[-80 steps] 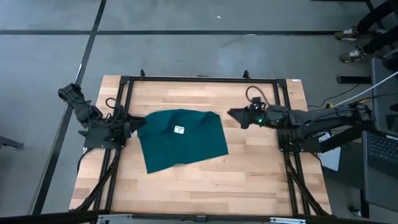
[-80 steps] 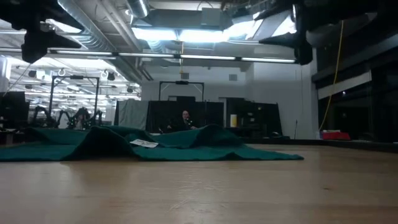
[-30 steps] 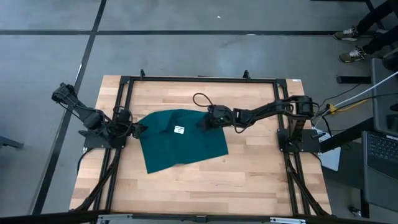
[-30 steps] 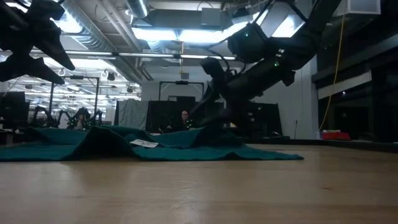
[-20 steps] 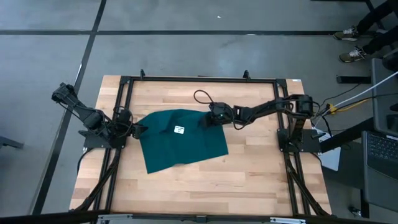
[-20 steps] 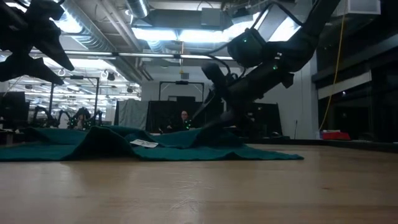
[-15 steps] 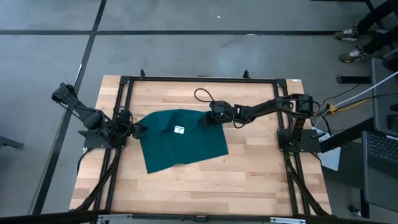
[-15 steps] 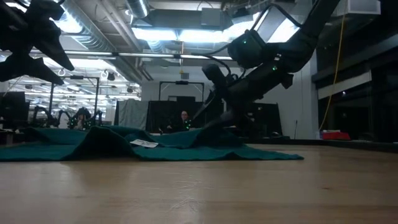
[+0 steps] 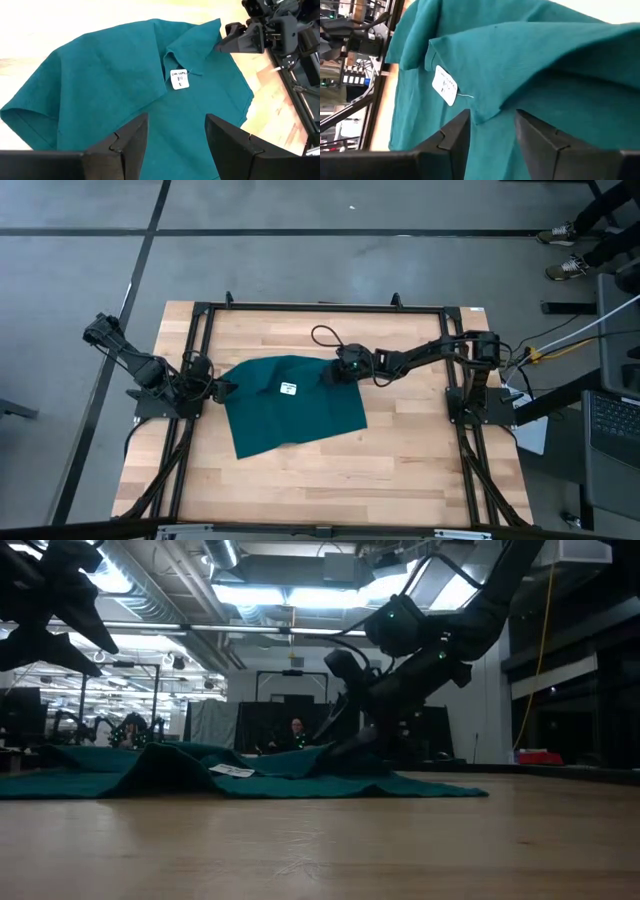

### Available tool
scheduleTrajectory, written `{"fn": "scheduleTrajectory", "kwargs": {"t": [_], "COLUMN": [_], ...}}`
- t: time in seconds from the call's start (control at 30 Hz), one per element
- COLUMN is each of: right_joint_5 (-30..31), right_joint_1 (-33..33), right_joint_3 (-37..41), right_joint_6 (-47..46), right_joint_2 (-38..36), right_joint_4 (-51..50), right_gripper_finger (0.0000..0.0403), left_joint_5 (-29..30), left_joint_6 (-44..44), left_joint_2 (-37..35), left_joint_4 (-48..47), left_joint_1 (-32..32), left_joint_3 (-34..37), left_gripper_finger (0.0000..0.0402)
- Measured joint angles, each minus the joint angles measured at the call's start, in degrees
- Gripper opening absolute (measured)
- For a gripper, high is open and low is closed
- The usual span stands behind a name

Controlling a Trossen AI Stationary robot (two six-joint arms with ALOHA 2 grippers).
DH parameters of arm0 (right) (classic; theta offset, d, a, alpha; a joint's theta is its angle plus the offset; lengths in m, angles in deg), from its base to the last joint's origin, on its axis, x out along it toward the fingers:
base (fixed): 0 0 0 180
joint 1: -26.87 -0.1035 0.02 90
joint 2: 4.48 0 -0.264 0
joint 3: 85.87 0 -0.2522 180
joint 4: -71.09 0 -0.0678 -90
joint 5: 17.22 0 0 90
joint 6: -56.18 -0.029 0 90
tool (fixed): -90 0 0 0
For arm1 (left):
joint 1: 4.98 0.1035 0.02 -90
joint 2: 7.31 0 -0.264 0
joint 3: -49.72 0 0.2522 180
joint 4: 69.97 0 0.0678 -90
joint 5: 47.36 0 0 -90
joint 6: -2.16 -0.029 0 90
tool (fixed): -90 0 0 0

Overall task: Fold microfiber towels
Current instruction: Fold the black towel on the table

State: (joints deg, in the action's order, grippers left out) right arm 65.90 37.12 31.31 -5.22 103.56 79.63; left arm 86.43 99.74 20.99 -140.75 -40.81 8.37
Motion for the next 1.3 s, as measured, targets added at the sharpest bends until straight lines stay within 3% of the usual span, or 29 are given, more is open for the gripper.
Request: {"fn": "scheduleTrajectory", "kwargs": {"t": [0.63, 0.8, 0.93, 1.3], "right_joint_5": [1.35, -2.16, -5.73, -14.91], "right_joint_1": [1.78, 1.57, 2.17, 4.16], "right_joint_3": [-0.69, -6.26, -10.41, -12.50], "right_joint_6": [-1.69, -1.11, 2.06, 2.30], "right_joint_2": [3.97, 7.90, 8.96, 6.26], "right_joint_4": [5.71, 6.18, 5.27, 4.94], "right_gripper_finger": [0.0136, 0.0100, 0.0018, 0.0004], "left_joint_5": [-0.01, -0.24, -0.36, -0.42], "left_joint_6": [0.72, 0.74, 0.71, 0.68], "left_joint_2": [-0.01, 0.00, -0.02, -0.02], "left_joint_4": [-0.01, 0.00, -0.01, -0.02], "left_joint_1": [0.00, 0.00, 0.00, 0.00], "left_joint_3": [0.00, 0.02, 0.04, 0.04], "left_gripper_finger": [0.0192, 0.0192, 0.0192, 0.0192]}}
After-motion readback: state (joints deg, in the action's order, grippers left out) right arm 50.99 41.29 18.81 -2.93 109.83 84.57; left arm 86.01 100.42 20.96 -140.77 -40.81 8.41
